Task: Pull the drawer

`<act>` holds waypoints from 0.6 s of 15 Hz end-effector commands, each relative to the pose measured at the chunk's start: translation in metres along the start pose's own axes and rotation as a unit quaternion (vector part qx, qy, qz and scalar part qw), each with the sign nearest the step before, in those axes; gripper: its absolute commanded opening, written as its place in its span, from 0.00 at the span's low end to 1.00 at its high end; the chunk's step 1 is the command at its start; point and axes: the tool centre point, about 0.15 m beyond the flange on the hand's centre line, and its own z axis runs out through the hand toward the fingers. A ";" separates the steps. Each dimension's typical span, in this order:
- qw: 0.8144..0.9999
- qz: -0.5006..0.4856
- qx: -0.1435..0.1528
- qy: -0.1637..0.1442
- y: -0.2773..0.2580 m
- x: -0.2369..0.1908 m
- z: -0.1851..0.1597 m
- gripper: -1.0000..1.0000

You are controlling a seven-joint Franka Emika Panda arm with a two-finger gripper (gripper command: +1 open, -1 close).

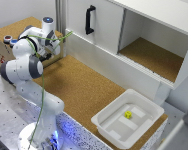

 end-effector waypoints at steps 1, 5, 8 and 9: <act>0.997 -0.029 0.039 -0.055 -0.002 0.026 0.028 1.00; 0.997 -0.015 0.054 -0.059 -0.003 0.030 0.028 0.00; 0.998 -0.013 0.048 -0.045 -0.008 0.018 0.029 0.00; 0.997 -0.017 0.050 -0.048 -0.010 0.014 0.032 0.00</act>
